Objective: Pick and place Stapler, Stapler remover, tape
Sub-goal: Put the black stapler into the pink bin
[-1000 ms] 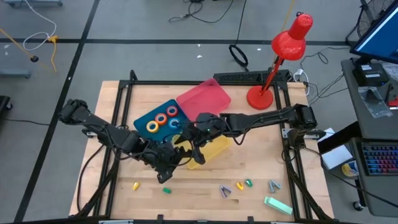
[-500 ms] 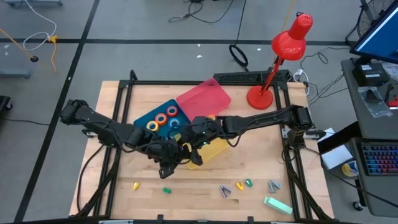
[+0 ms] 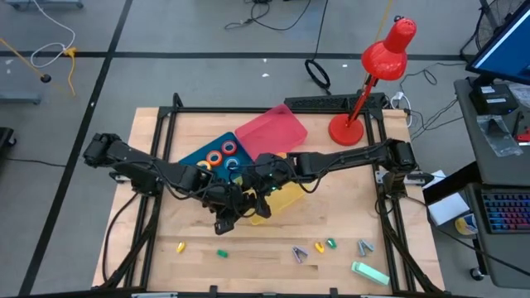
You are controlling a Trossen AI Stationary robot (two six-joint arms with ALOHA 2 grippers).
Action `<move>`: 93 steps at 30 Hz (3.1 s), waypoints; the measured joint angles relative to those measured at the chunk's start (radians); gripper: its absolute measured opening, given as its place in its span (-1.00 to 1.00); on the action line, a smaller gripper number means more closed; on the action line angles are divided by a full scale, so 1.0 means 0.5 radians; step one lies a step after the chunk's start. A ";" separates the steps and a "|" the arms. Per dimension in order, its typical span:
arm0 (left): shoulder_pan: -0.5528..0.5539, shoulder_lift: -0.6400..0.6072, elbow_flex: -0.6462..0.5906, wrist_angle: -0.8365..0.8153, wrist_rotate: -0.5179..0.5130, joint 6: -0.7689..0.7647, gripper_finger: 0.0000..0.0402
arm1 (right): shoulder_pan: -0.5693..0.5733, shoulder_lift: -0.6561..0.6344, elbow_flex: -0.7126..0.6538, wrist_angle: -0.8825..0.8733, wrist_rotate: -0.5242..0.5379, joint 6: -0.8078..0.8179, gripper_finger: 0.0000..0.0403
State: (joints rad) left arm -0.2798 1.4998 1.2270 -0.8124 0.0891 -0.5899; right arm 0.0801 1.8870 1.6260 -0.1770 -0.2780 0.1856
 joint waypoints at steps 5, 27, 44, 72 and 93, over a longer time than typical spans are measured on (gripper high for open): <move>0.023 0.000 0.000 -0.003 0.027 0.098 -0.38 | -0.001 0.001 0.000 -0.001 0.031 0.046 0.11; 0.037 0.000 0.002 -0.052 0.031 0.378 -0.36 | 0.070 0.000 0.002 -0.037 0.206 0.160 -0.35; 0.164 -0.050 0.005 -0.180 0.032 0.373 0.77 | -0.029 -0.049 -0.002 -0.427 0.234 -0.110 -0.35; 0.094 -0.503 0.003 0.220 -0.322 -0.048 0.83 | -1.274 -0.120 -0.011 -0.466 -0.343 -1.093 -0.35; 0.085 -0.501 0.003 0.224 -0.461 -0.216 0.83 | -1.377 0.187 -0.011 -0.357 -0.600 -1.479 -0.35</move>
State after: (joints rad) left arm -0.2371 1.2491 1.2285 -0.7002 -0.1413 -0.6979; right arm -0.6083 1.9804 1.6207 -0.3557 -0.5777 -0.5539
